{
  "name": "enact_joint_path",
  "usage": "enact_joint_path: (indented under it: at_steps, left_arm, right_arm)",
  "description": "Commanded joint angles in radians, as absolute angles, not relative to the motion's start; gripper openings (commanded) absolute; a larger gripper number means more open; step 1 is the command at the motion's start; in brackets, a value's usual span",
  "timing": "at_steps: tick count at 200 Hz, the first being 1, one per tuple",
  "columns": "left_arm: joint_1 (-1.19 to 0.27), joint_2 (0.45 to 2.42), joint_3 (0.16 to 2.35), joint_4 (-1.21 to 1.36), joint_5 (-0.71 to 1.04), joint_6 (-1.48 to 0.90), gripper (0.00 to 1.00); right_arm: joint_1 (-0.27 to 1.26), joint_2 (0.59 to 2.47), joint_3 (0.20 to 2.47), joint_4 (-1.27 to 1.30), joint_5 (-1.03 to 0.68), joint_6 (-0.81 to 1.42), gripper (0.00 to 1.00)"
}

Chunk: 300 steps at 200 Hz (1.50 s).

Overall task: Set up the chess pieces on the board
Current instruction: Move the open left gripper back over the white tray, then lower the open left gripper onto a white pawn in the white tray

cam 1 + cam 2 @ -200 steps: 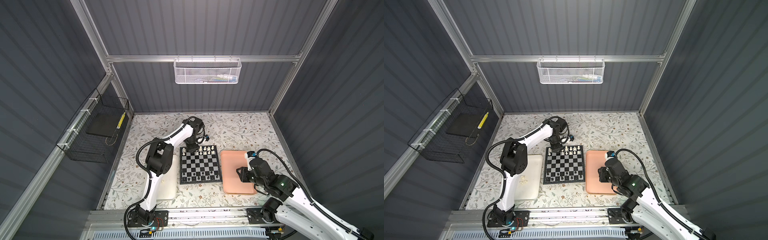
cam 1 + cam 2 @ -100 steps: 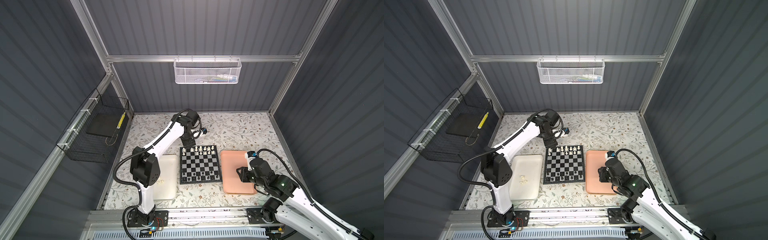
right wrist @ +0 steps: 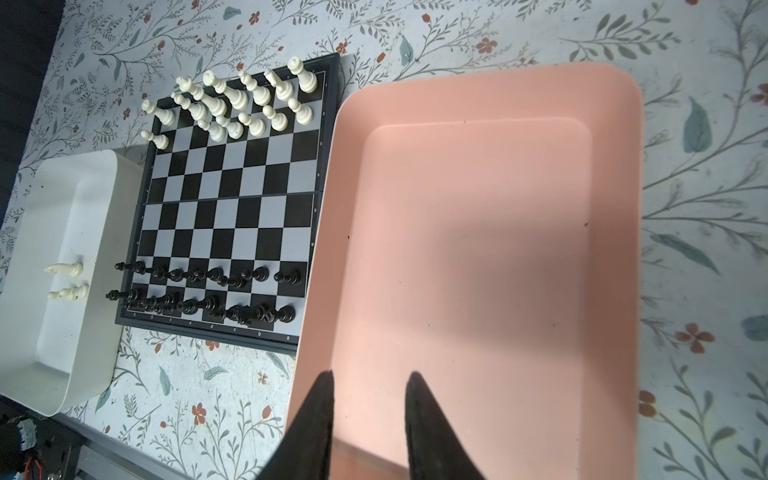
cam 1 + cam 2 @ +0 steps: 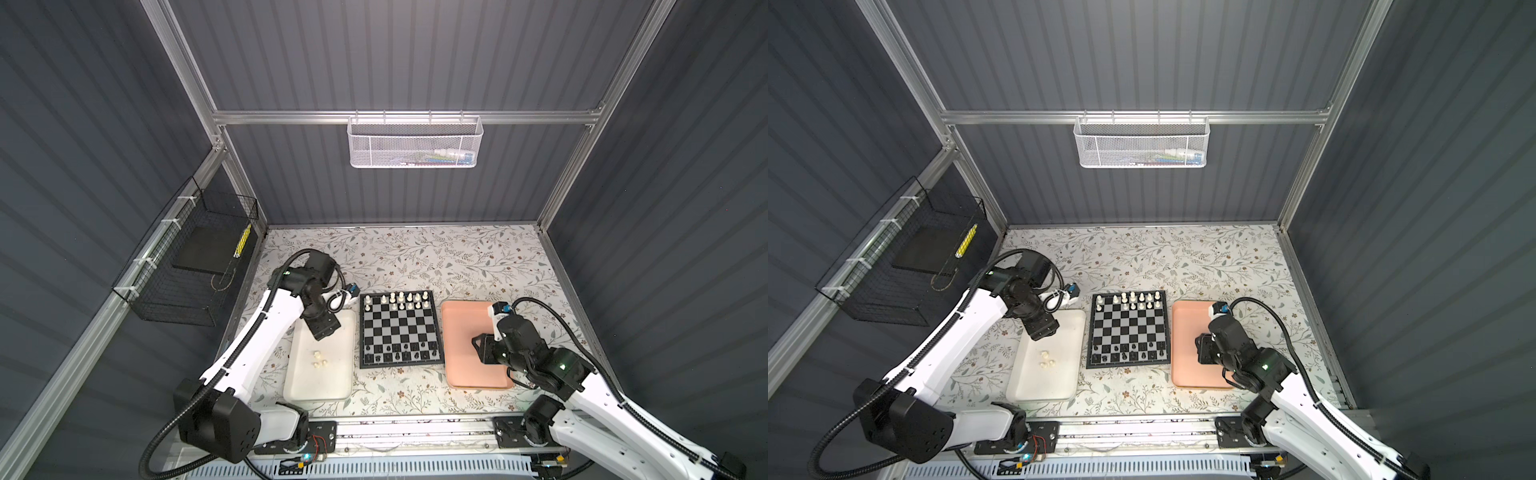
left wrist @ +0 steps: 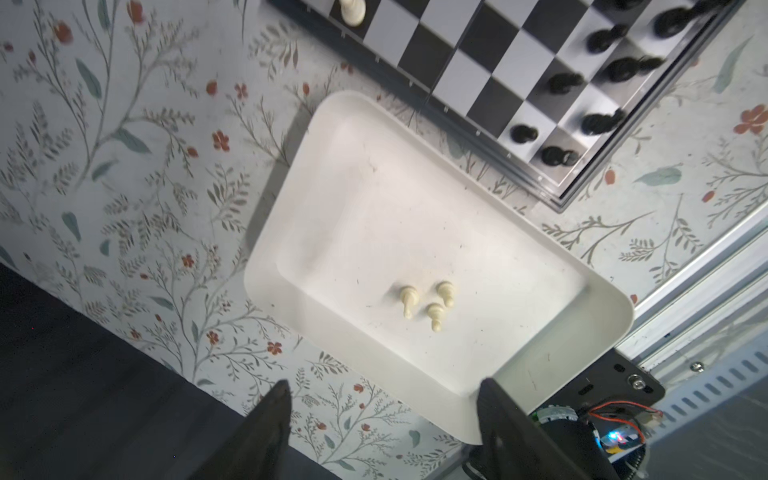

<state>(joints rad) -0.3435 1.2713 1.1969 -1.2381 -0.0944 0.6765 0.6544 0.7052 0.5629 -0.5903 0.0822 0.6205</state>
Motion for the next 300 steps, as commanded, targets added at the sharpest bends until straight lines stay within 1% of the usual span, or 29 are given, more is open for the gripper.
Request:
enact_joint_path:
  at_steps: [1, 29, 59, 108, 125, 138, 152, 231, 300]
  left_arm:
    - [-0.337, 1.21, 1.082, -1.21, -0.079, 0.687, 0.74]
    - [-0.324, 1.164, 0.982, -1.138, -0.105, 0.644, 0.76]
    - [-0.316, 1.173, 0.926, -1.072, -0.134, 0.599, 0.76]
    - [-0.282, 1.218, 0.875, -0.984, -0.145, 0.586, 0.71]
    - [-0.259, 1.252, 0.871, -0.968, -0.126, 0.582, 0.67]
    - [-0.242, 1.279, 0.871, -0.958, -0.112, 0.576, 0.62]
    - [-0.227, 1.303, 0.88, -0.957, -0.089, 0.574, 0.59]
    - [-0.222, 1.362, 0.857, -0.933, -0.064, 0.553, 0.52]
    - [-0.222, 1.371, 0.813, -0.907, -0.061, 0.535, 0.48]
  right_arm:
    - [0.65, 0.719, 0.59, -0.552, 0.045, 0.618, 0.32]
    - [0.651, 0.785, 0.604, -0.538, 0.003, 0.63, 0.32]
    - [0.651, 0.827, 0.604, -0.508, -0.015, 0.631, 0.31]
    - [0.65, 0.807, 0.583, -0.481, 0.006, 0.604, 0.32]
    - [0.65, 0.805, 0.565, -0.469, -0.003, 0.607, 0.31]
    - [0.651, 0.802, 0.549, -0.46, -0.011, 0.617, 0.31]
    - [0.65, 0.792, 0.534, -0.456, -0.018, 0.623, 0.31]
    - [0.651, 0.658, 0.474, -0.486, 0.029, 0.65, 0.31]
    - [0.65, 0.66, 0.491, -0.508, 0.036, 0.63, 0.31]
